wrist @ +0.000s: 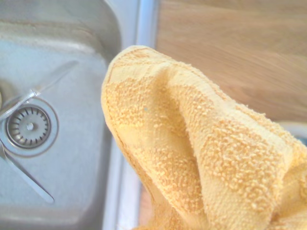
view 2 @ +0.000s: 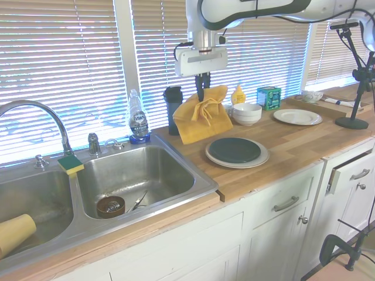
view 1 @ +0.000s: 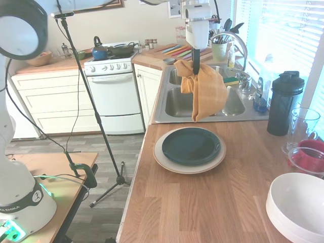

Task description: Wipe the blue plate in counterclockwise motion

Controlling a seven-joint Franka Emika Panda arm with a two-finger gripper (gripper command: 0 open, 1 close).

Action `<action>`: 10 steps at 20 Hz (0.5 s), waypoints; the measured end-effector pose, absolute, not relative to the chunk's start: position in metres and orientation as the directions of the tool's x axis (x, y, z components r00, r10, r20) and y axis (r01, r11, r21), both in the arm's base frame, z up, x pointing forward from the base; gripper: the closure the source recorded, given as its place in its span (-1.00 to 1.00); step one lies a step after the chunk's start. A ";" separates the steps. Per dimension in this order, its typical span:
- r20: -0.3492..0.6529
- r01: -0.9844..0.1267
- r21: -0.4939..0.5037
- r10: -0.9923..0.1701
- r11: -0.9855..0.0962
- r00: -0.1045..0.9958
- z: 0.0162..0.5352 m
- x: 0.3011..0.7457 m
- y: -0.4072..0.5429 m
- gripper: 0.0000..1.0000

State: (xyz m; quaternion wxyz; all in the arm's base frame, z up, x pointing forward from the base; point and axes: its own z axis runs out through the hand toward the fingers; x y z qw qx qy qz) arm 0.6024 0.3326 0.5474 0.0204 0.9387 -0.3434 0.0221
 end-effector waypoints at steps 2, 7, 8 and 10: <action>0.047 -0.648 0.030 -0.646 -0.761 0.762 0.537 0.616 0.337 1.00; 0.026 -0.674 0.035 -0.674 -0.738 0.738 0.514 0.650 0.332 1.00; 0.024 -0.681 0.034 -0.681 -0.731 0.732 0.510 0.656 0.329 1.00; 0.021 -0.695 0.041 -0.695 -0.718 0.719 0.500 0.667 0.323 1.00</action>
